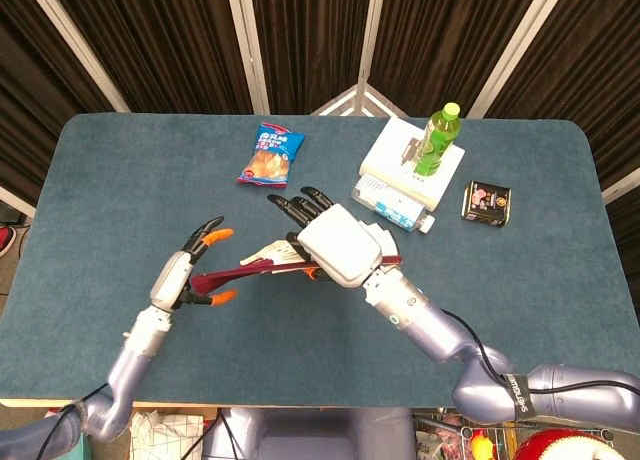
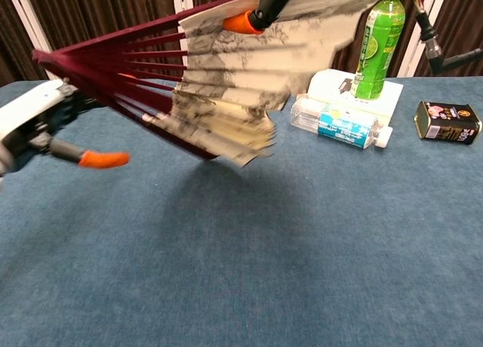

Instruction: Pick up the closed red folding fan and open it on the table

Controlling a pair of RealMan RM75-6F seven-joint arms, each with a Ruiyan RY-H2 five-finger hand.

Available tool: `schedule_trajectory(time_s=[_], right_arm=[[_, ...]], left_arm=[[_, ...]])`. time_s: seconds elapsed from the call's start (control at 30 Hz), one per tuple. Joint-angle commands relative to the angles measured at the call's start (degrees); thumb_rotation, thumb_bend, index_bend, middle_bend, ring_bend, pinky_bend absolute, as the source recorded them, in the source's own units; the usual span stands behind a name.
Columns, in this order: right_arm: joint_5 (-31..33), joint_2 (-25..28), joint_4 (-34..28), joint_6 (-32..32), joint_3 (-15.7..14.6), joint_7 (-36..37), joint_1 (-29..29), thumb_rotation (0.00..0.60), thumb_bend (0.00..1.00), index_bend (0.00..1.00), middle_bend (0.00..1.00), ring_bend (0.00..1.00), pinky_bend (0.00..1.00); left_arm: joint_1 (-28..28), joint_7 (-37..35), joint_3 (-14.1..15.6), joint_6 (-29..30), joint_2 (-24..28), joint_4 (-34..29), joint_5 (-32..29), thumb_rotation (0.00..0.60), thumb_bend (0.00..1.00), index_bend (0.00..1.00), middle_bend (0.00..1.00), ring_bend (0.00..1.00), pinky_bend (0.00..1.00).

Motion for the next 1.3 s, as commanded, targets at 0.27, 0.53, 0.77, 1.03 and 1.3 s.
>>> schedule_trajectory(time_s=[0.27, 0.53, 0.77, 1.03, 1.3], right_arm=[[0.9, 0.3, -0.9, 1.5, -0.1, 0.3, 0.3, 0.6, 0.39, 0.87, 0.12, 0.21, 0.16], [1.1, 0.9, -1.2, 2.3, -0.5, 0.9, 0.2, 0.6, 0.39, 0.87, 0.12, 0.21, 0.16], [0.9, 1.7, -2.4, 2.9, -0.3, 1.1, 0.6, 0.6, 0.39, 0.87, 0.12, 0.21, 0.16], [1.7, 3.0, -4.6, 3.6, 0.3, 1.4, 0.9, 0.6, 0.39, 0.87, 0.12, 0.21, 0.16], [1.9, 5.0, -6.4, 4.4, 0.5, 2.3, 0.3, 0.6, 0.39, 0.87, 0.12, 0.21, 0.16]], left_arm=[[-3.5, -4.1, -1.1, -0.5, -3.8, 3.6, -1.6, 0.6, 0.03, 0.26, 0.04, 0.0, 0.0], [-4.0, -6.3, -1.4, -0.6, -5.5, 8.3, -3.5, 0.6, 0.12, 0.32, 0.08, 0.0, 0.0], [-6.4, -8.4, -1.6, -2.8, -7.6, 13.0, -4.4, 0.6, 0.12, 0.32, 0.09, 0.0, 0.0], [-8.9, -7.3, -1.9, -4.5, -10.6, 16.1, -5.2, 0.6, 0.12, 0.35, 0.12, 0.0, 0.0], [-9.3, -3.3, -3.1, -3.2, -13.2, 17.3, -7.0, 0.6, 0.31, 0.51, 0.24, 0.0, 0.05]])
